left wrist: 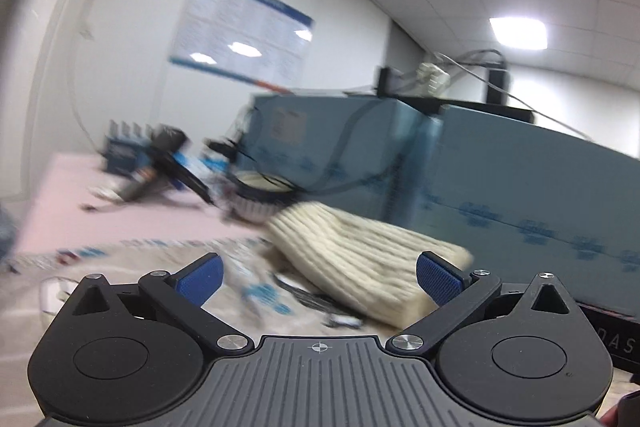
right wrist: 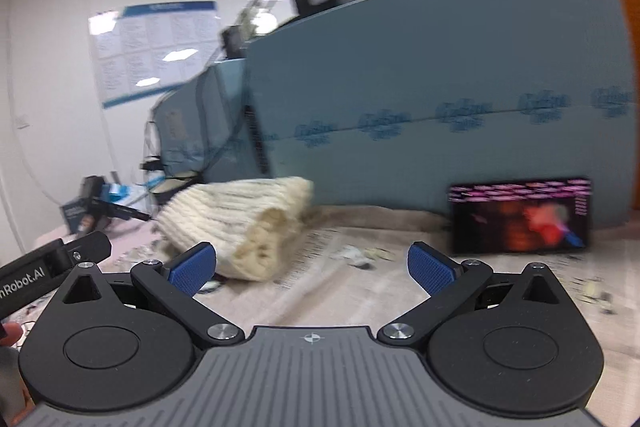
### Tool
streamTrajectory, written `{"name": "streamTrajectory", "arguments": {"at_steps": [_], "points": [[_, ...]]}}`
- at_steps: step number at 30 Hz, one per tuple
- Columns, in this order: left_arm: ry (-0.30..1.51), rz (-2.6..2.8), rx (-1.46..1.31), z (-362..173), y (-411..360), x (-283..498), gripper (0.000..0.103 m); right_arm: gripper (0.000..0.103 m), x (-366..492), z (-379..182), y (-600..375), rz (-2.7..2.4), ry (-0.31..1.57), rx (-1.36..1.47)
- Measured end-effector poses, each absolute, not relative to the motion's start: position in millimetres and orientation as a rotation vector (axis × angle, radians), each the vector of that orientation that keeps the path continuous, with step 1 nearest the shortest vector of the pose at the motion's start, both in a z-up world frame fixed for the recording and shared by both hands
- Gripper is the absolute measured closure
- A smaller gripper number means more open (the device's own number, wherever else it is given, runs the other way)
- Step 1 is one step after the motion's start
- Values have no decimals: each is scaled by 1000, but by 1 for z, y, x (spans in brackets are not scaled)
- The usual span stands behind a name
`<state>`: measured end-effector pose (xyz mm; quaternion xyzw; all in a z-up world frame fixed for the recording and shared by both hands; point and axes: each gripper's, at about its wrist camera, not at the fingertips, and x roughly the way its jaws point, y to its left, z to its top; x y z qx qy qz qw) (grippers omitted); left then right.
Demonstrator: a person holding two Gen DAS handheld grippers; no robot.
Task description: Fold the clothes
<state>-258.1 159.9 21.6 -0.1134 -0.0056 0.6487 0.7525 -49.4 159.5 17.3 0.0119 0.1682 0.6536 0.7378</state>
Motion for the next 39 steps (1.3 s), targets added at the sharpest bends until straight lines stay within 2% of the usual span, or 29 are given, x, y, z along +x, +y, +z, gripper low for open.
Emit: {"name": "streamTrajectory", "arguments": {"at_steps": [9,19,39], "points": [[49,1601,-90,12,158,-239,0,0,-64,11,177,1480,193,-77],[38,1625,-18,10,153,-235,0,0,-67,1,171,1445,118,-74],[46,1621,-34,9,155,-235,0,0,-64,0,170,1420,143,-60]]}}
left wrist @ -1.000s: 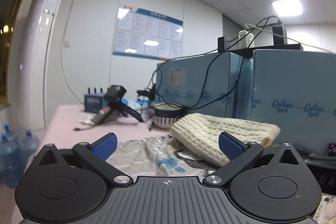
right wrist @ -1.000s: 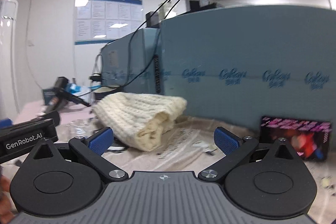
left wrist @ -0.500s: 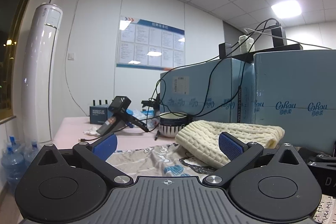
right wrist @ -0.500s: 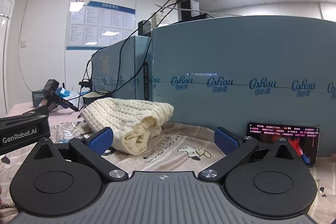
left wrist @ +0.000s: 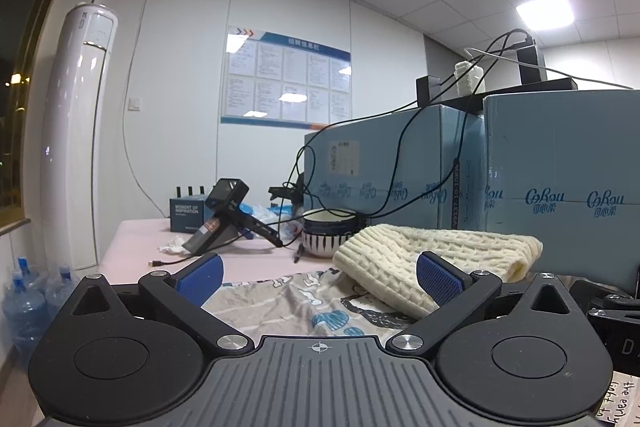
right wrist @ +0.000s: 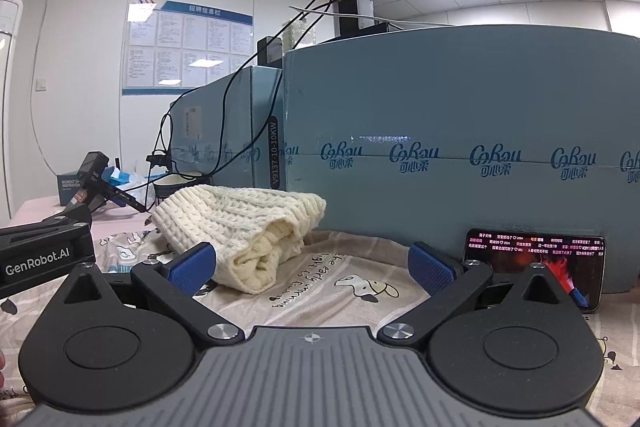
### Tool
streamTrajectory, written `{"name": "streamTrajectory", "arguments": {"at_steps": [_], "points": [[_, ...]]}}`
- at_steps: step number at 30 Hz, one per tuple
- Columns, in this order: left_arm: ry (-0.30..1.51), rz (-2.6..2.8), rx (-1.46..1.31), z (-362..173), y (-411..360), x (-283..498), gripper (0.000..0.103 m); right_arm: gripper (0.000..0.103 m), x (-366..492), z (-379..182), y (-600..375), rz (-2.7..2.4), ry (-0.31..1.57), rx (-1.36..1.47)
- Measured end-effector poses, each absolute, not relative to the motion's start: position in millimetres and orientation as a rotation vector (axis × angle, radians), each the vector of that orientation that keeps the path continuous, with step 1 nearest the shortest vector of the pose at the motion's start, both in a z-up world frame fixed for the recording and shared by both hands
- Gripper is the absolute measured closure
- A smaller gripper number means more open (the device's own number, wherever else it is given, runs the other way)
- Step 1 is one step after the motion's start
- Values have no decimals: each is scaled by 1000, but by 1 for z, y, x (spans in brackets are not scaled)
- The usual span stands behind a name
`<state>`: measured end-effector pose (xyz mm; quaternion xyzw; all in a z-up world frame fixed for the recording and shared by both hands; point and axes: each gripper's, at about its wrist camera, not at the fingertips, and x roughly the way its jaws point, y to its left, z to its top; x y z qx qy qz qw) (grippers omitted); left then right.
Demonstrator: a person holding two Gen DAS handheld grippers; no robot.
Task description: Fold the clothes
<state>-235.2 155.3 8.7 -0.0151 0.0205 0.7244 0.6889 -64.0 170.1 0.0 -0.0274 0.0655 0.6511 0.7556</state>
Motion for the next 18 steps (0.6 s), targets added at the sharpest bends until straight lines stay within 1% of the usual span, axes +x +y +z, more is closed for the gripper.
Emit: {"name": "streamTrajectory", "arguments": {"at_steps": [18], "points": [[61,1615,-42,9,159,-233,0,0,-68,0,171,1419,135,-94]]}}
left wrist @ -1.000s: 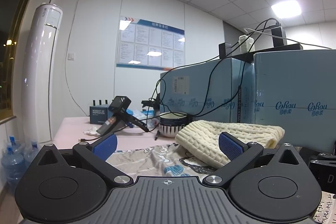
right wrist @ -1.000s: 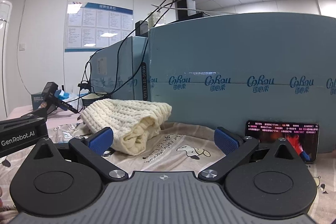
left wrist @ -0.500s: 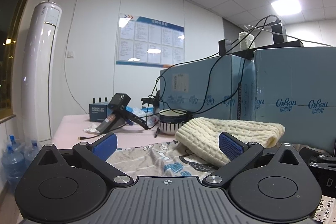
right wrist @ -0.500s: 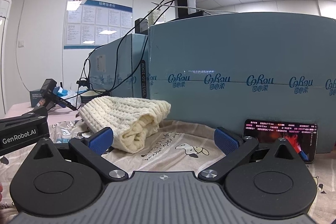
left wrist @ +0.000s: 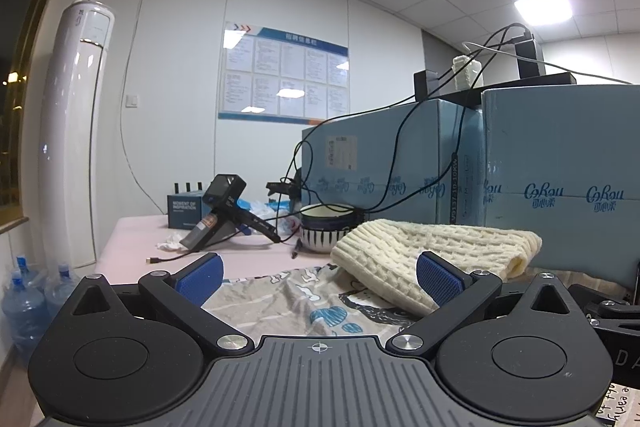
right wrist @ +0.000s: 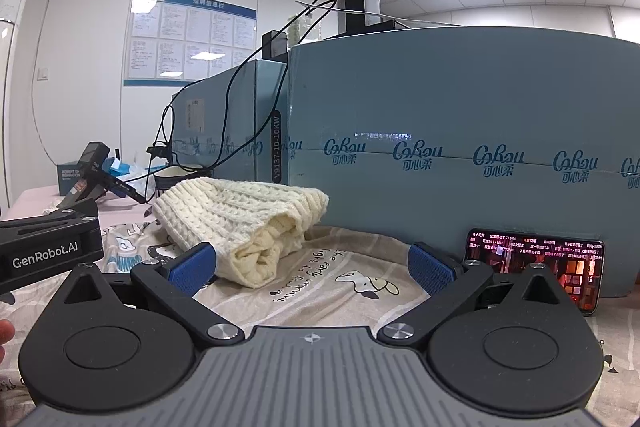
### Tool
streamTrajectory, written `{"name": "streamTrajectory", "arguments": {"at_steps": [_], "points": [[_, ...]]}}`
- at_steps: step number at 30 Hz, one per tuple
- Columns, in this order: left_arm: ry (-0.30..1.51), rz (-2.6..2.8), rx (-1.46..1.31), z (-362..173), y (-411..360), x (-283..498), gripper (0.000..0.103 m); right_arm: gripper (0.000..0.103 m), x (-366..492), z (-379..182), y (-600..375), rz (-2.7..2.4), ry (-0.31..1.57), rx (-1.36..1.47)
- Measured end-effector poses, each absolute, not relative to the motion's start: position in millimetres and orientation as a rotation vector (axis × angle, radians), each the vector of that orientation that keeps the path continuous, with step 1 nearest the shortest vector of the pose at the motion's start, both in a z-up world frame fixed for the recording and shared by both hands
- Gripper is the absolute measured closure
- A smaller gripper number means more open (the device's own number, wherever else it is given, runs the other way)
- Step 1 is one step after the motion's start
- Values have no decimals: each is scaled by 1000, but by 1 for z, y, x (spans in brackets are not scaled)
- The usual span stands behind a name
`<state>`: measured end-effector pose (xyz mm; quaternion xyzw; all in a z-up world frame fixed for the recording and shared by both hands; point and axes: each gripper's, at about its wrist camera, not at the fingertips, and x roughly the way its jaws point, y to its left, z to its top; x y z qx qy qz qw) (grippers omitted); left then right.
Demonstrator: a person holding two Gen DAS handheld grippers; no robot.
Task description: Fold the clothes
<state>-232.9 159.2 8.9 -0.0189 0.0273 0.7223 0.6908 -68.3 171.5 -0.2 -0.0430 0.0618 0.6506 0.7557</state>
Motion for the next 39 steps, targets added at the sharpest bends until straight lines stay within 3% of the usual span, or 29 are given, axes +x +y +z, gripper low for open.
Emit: {"name": "streamTrajectory", "arguments": {"at_steps": [39], "points": [[52,1615,-44,8,158,-234,0,0,-72,-1,175,1428,140,-134]]}}
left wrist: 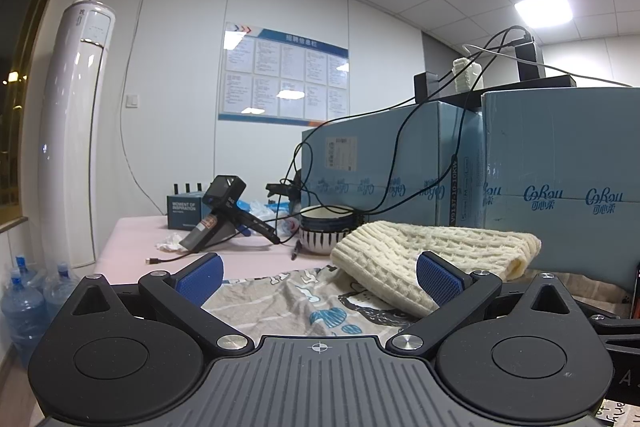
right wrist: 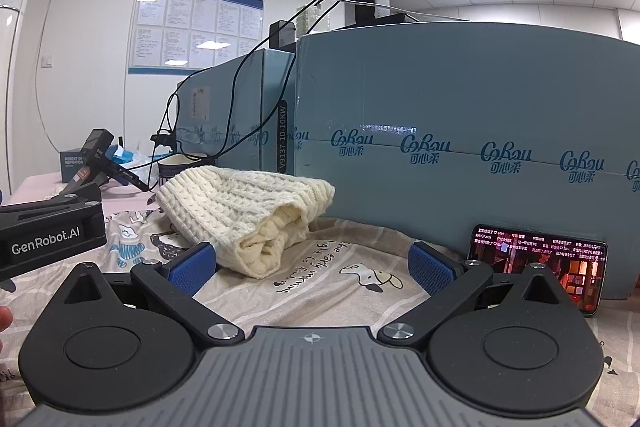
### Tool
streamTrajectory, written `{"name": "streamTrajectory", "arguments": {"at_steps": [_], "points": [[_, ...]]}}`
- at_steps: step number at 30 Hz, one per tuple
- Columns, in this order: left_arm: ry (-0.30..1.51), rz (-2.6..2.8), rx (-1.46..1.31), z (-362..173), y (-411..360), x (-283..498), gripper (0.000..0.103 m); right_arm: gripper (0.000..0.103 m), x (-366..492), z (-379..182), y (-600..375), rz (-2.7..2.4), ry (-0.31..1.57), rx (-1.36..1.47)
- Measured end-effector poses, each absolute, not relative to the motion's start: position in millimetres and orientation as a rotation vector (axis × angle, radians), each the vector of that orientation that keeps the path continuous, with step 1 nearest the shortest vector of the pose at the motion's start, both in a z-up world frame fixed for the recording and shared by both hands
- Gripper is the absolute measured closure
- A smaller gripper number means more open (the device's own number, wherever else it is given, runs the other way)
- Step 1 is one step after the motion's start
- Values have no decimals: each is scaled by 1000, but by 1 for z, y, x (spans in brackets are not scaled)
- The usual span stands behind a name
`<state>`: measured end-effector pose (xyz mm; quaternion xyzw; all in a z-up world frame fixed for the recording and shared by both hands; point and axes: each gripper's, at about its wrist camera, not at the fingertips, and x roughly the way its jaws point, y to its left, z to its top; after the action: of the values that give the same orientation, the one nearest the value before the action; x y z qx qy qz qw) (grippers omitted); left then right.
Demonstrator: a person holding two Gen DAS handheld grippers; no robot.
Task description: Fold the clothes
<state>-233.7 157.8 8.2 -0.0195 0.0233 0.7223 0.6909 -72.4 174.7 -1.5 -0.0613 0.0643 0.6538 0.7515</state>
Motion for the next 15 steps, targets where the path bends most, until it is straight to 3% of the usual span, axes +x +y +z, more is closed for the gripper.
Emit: {"name": "streamTrajectory", "arguments": {"at_steps": [15], "points": [[52,1613,-42,8,158,-234,0,0,-72,-2,177,1431,152,-145]]}}
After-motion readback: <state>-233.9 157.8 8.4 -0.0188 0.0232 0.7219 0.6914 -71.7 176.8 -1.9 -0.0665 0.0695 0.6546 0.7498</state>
